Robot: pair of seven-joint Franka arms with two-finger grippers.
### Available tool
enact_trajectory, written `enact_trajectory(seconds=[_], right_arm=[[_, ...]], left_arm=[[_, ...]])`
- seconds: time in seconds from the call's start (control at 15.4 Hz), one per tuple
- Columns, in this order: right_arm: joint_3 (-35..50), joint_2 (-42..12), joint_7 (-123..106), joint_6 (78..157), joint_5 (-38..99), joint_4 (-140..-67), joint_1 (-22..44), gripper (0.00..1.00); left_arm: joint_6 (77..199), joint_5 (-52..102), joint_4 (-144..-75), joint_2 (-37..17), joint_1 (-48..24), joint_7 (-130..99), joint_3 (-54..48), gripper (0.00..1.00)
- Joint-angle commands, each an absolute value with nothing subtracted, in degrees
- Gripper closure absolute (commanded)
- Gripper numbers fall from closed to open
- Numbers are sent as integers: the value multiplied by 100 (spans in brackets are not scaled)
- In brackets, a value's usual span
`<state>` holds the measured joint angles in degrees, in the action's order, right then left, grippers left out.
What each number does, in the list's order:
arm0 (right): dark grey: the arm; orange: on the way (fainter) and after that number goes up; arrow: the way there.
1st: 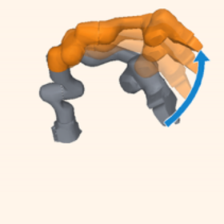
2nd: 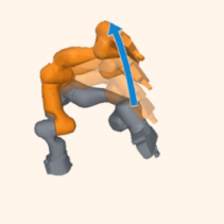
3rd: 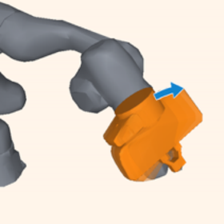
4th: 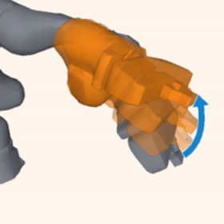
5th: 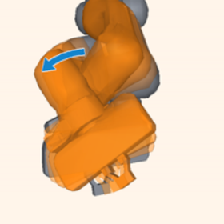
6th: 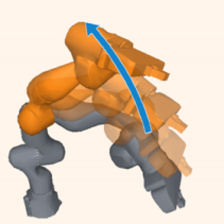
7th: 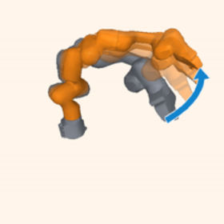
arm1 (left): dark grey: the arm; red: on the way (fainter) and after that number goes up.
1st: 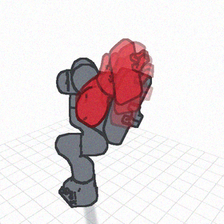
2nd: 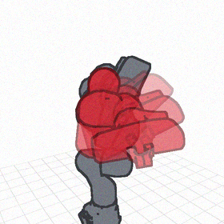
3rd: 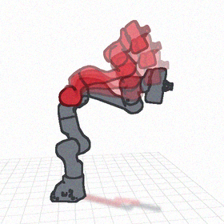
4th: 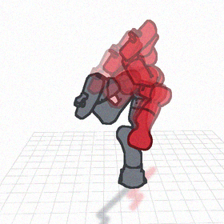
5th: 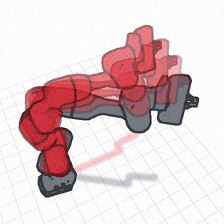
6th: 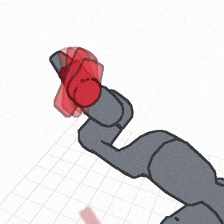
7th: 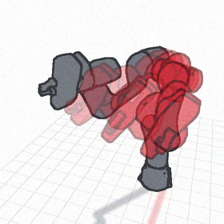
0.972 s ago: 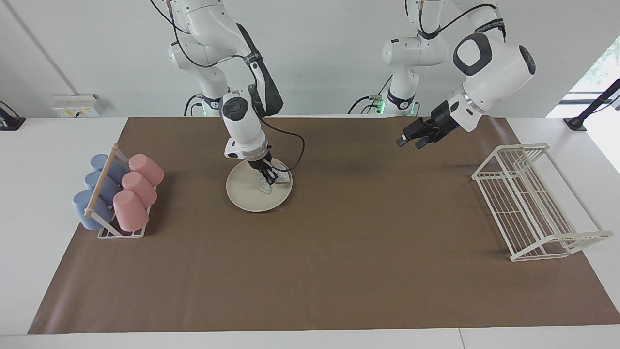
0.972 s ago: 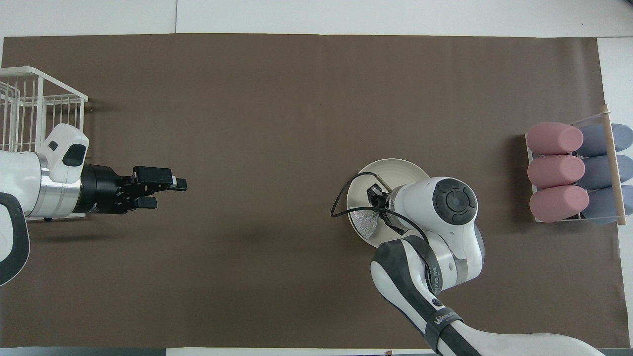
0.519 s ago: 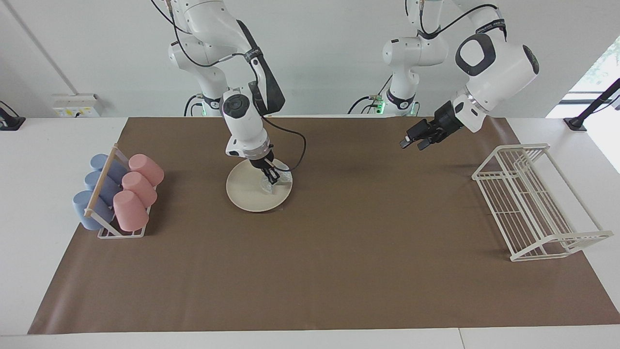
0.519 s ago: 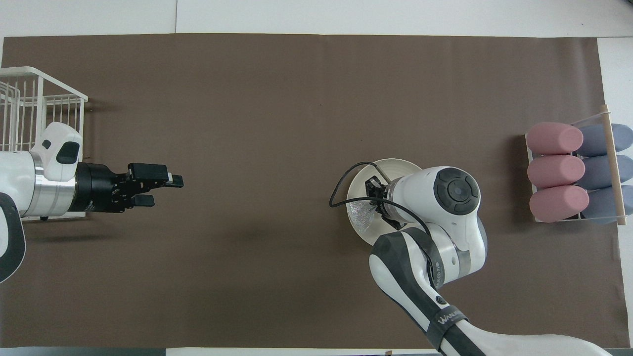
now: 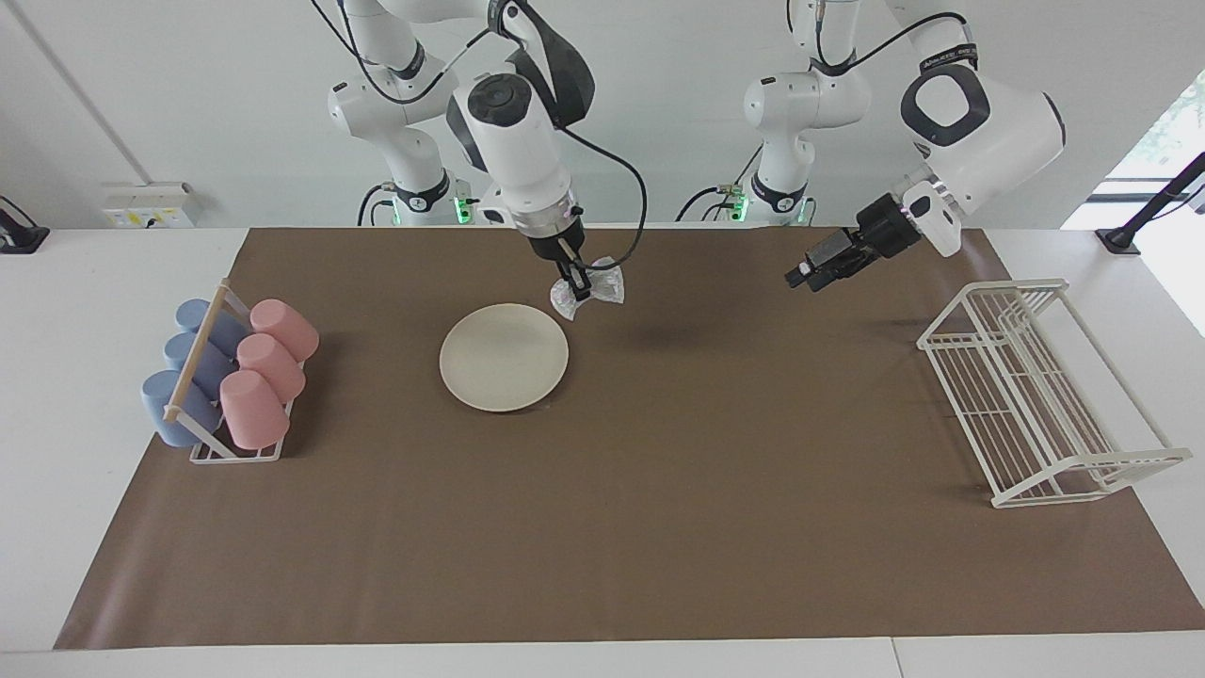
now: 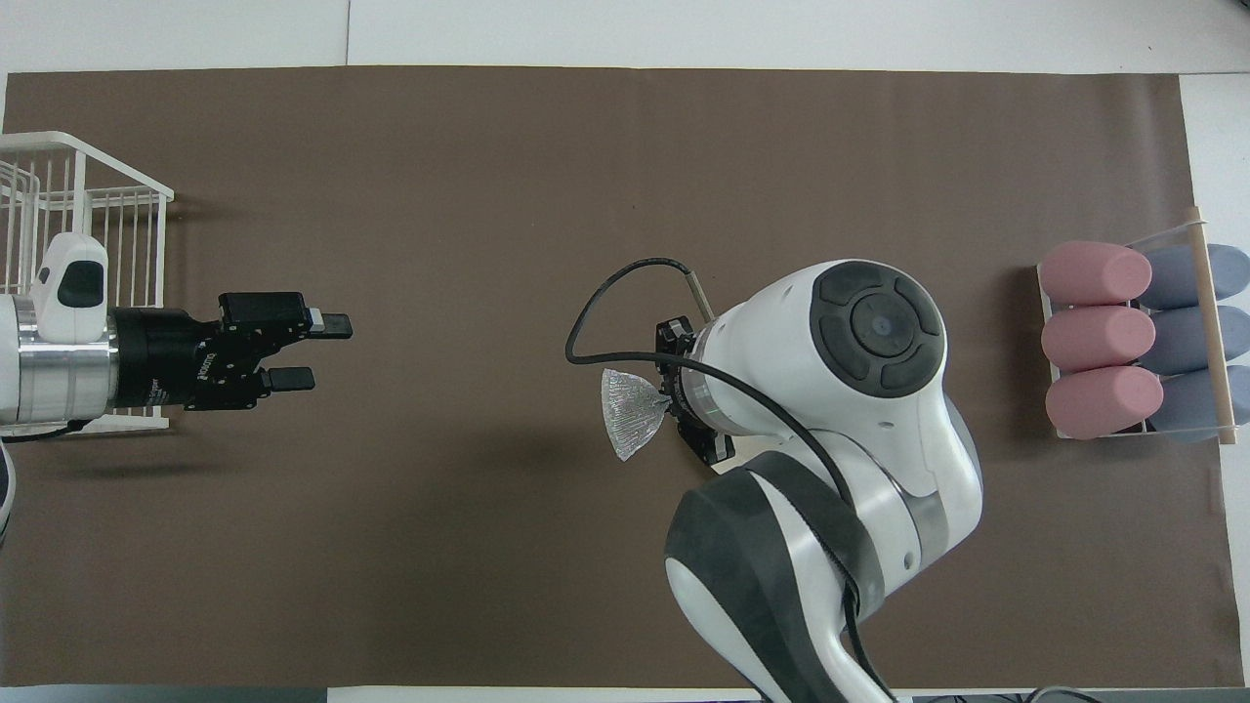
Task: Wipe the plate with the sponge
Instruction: 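Carry the scrubber back toward the left gripper with the right gripper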
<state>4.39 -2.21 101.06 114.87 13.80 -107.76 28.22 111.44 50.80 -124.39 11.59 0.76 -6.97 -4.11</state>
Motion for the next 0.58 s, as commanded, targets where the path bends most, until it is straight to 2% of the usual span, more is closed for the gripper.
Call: enact_trajectory(seconds=[0.0,0.06,0.26,0.52], right_arm=[[457,201,11036,10971,1292,-10584,2935,100],[457,185,11239,10690,1292,-10382,2953,100],[457,158,11627,10512,1292,-10196,3040,100],[483,149,12049,10986,1301,-10239,3173,100]], left_arm=[[10944,5904,-12533,1213,149,-161,-431,0],[10803,6176,-12594,1222,176,181,-431,0],[10582,6767,-12753,1222,185,659,-431,0],[10329,7724,-13078,1266,114,1160,-431,0]])
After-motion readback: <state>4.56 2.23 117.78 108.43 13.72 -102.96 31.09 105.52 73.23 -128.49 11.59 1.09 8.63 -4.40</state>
